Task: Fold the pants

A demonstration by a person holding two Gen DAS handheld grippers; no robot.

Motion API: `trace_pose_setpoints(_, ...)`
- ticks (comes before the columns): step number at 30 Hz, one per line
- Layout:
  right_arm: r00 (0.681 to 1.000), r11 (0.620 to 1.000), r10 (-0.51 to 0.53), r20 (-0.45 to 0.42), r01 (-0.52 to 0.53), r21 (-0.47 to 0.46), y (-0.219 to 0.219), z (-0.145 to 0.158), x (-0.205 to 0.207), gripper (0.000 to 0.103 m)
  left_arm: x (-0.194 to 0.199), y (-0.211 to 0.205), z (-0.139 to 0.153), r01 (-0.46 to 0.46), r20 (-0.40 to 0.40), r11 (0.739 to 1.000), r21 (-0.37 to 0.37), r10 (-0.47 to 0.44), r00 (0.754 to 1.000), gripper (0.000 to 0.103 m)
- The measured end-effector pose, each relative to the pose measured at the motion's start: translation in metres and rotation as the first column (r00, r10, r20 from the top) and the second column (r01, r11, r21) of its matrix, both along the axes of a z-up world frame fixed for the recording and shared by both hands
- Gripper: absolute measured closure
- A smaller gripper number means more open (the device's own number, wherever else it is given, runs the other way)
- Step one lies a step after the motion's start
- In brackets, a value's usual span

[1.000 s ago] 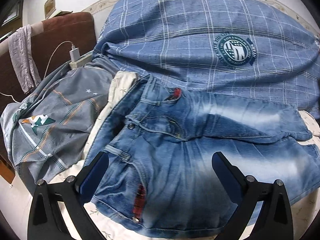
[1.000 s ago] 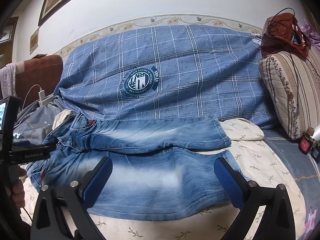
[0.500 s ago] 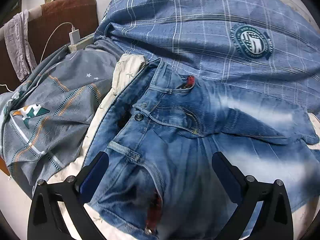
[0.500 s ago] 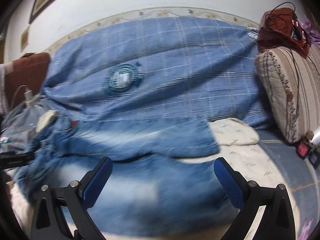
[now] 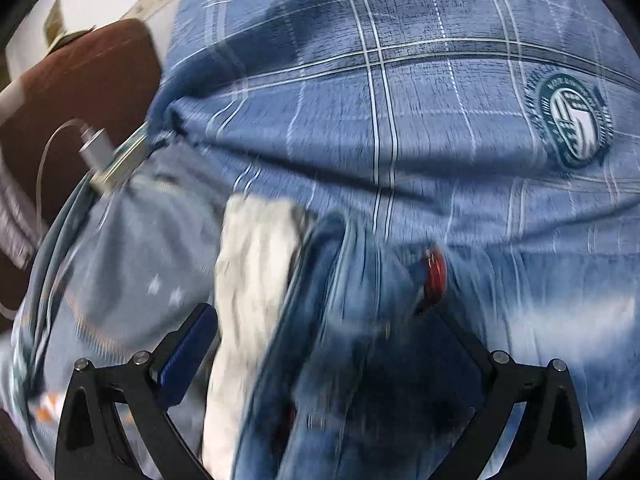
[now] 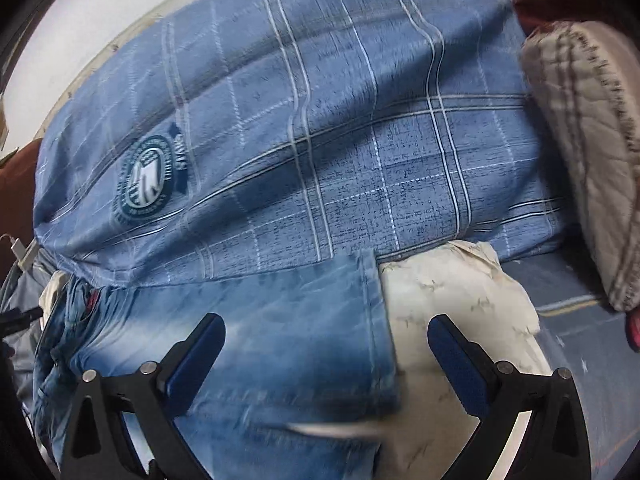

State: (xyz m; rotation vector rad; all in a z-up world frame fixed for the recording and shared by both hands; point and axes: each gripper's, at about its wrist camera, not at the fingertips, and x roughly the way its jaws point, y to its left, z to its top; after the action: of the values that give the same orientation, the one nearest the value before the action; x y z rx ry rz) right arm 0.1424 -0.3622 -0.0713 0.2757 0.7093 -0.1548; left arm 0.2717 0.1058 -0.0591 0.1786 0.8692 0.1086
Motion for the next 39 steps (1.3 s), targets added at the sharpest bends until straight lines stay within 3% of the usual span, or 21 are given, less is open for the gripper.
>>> trace_pose_setpoints(8,0.996,0.999,0.049,-0.080,-0.047,0.021,-0.025,-0.013,0.056,0.002,0.068,-0.022,-0.039,0.039,-0.128,0.999,0.001,-0.038,0.991,0.005)
trace_pose_setpoints(11,0.993,0.999,0.048,-0.109,-0.047,0.011,-0.030,-0.020,0.075,0.007,0.080,-0.032,-0.053,0.073,-0.152,0.997,-0.007,-0.073,0.986,0.026)
trace_pose_setpoints(15,0.984,0.999,0.039,-0.174,-0.044,-0.020,-0.033,-0.038,0.101,0.014,0.093,-0.033,-0.074,0.060,-0.191,0.998,0.016,-0.056,0.980,0.042)
trace_pose_setpoints(19,0.968,0.996,0.024,-0.249,-0.044,-0.074,-0.032,-0.061,0.122,0.019,0.097,-0.022,-0.081,0.047,-0.184,0.998,-0.044,-0.054,0.981,0.057)
trace_pose_setpoints(22,0.959,0.997,0.069,-0.274,-0.074,-0.008,-0.033,-0.077,0.130,0.048,0.096,-0.011,-0.078,0.039,-0.182,0.996,-0.080,-0.053,0.982,0.070)
trace_pose_setpoints(23,0.961,0.996,0.083,-0.264,-0.087,-0.005,-0.030,-0.075,0.129,0.067,0.095,-0.008,-0.076,0.036,-0.177,0.995,-0.091,-0.052,0.983,0.074)
trace_pose_setpoints(26,0.977,0.991,0.095,-0.192,-0.111,-0.078,-0.017,-0.056,0.112,0.079,0.086,0.002,-0.062,0.034,-0.129,0.993,-0.115,-0.049,0.990,0.078)
trace_pose_setpoints(30,0.992,0.993,0.102,-0.072,-0.106,-0.054,-0.014,-0.014,0.073,0.081,0.053,0.020,-0.032,0.053,-0.043,0.983,-0.176,-0.061,0.997,0.079)
trace_pose_setpoints(39,0.993,0.996,0.091,0.079,-0.089,-0.028,0.000,0.045,-0.041,0.082,-0.063,0.042,0.048,0.134,0.147,0.962,-0.237,-0.101,0.984,0.080)
